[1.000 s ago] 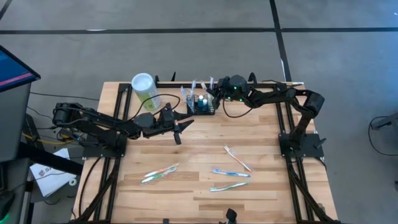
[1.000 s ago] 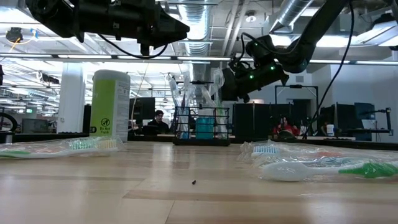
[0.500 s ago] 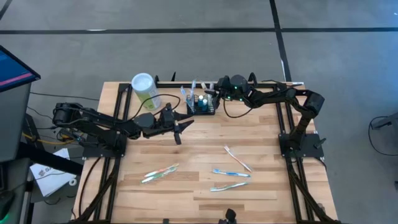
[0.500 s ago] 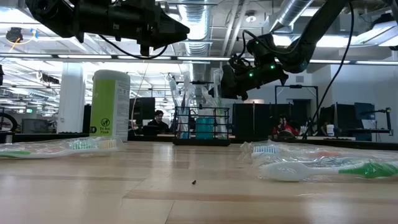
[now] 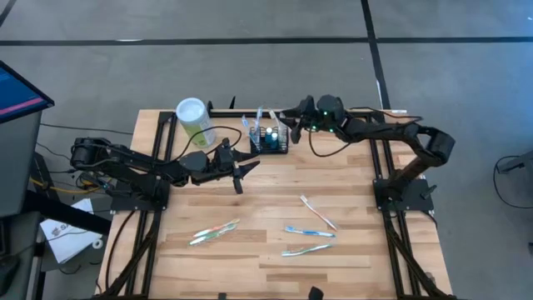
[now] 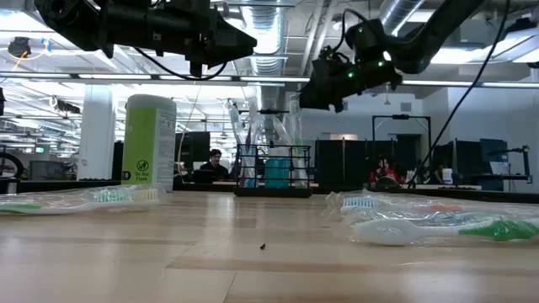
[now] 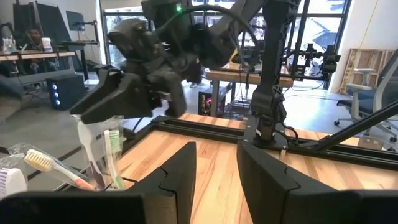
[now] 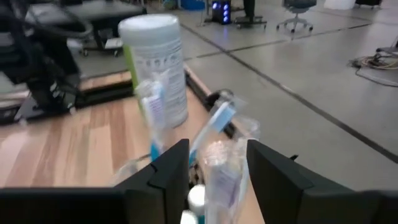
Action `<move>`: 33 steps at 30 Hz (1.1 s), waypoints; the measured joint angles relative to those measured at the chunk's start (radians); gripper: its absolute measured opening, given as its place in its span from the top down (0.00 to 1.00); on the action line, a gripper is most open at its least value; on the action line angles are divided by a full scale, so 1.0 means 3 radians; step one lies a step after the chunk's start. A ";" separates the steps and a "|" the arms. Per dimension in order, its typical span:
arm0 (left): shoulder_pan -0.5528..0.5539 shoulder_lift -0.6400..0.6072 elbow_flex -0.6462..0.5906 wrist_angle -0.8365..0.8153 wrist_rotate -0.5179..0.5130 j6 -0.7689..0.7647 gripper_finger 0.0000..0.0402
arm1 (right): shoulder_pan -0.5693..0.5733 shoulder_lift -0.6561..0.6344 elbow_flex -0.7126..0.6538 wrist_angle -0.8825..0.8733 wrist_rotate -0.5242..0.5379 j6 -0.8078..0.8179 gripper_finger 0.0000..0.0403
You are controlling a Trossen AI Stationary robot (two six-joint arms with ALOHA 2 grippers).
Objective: Pick & Place toothbrushing station
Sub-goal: Put the purple toothbrush into the black wire organizer, then put the orange toothbrush into the black wire organizer
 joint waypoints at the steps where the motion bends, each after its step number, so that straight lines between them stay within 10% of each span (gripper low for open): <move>1: 0.0000 0.0000 0.0000 0.0000 0.0000 0.0000 0.73 | 0.0015 -0.0032 0.0000 -0.0067 0.0000 -0.0023 0.63; 33: 0.0000 0.0000 0.0000 -0.0009 0.0000 0.0000 0.72 | 0.1348 -0.0834 -0.0025 -0.1719 -0.0014 -0.0042 0.70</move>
